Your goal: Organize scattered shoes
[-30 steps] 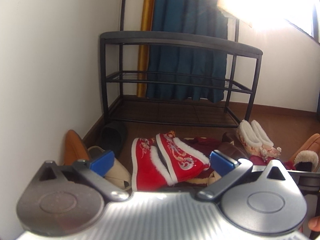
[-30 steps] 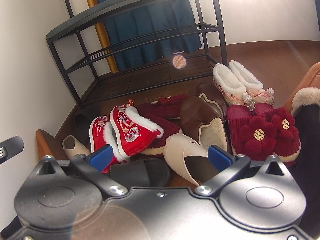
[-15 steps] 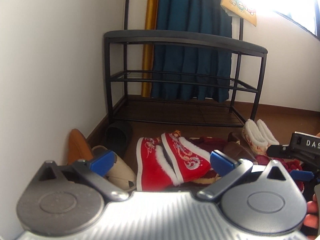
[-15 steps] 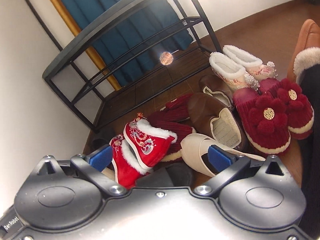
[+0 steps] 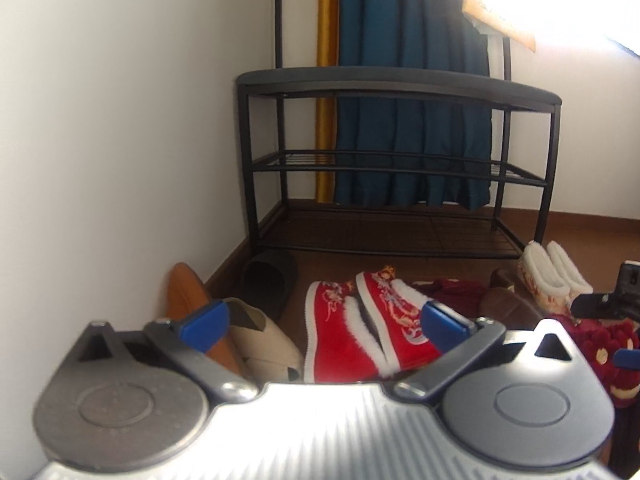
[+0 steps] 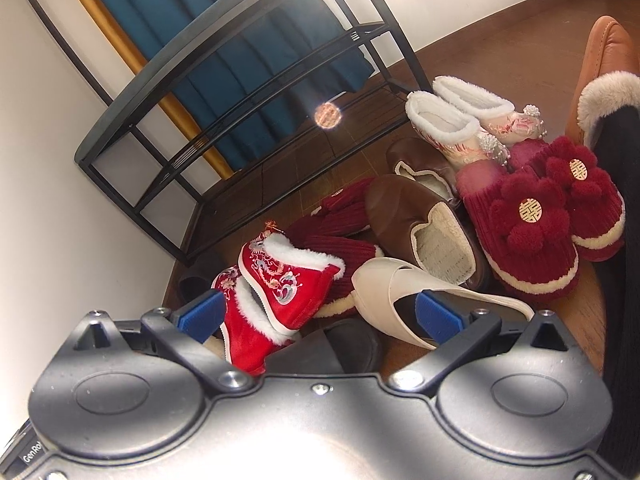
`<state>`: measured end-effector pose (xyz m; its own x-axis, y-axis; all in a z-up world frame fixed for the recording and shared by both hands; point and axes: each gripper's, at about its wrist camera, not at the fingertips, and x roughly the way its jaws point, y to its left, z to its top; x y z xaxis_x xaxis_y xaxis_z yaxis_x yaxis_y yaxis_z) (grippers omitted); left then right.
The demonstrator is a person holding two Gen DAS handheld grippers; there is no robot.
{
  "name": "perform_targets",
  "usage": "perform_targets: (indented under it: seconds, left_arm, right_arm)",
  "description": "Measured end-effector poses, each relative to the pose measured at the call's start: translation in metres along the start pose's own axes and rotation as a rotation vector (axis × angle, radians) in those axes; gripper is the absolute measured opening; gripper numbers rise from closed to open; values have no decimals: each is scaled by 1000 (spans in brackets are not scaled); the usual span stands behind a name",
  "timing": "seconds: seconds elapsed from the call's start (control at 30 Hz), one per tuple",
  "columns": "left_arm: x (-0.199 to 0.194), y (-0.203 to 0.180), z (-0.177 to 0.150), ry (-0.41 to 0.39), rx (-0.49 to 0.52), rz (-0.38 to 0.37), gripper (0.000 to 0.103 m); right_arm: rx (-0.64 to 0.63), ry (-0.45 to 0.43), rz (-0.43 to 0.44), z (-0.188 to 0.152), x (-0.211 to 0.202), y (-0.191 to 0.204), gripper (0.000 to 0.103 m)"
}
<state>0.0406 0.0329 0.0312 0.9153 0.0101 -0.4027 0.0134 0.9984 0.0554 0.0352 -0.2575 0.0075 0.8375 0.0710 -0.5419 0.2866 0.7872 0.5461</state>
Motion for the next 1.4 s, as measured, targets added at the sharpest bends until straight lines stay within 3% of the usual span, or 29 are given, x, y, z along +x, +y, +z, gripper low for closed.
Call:
perform_targets:
  seconds: [0.17,0.33,0.4,0.7,0.77,0.87,1.07,1.4]
  left_arm:
    - [-10,-5,6,-62,15,35,103]
    - [-24,5,18,-89,-94,-38,103]
    - [-27,5,22,-89,-99,-25,103]
    - [-30,-1,24,-88,-91,-24,103]
    - [-28,-4,27,-51,-53,-31,103]
    - [-31,-9,30,-66,1,-37,103]
    - [-44,13,40,-75,-106,-317,103]
    - [-80,19,43,-218,-8,-547,103]
  right_arm:
    - [1,-2,1,1,1,1,103]
    - [2,-4,2,2,2,1,103]
    - [3,-5,3,2,2,1,103]
    - [5,-8,5,4,4,2,103]
    - [9,-10,1,3,-5,2,103]
    - [12,-13,-2,4,-6,1,103]
    - [23,-24,0,7,-8,0,103]
    - [54,-24,39,5,-6,-10,103]
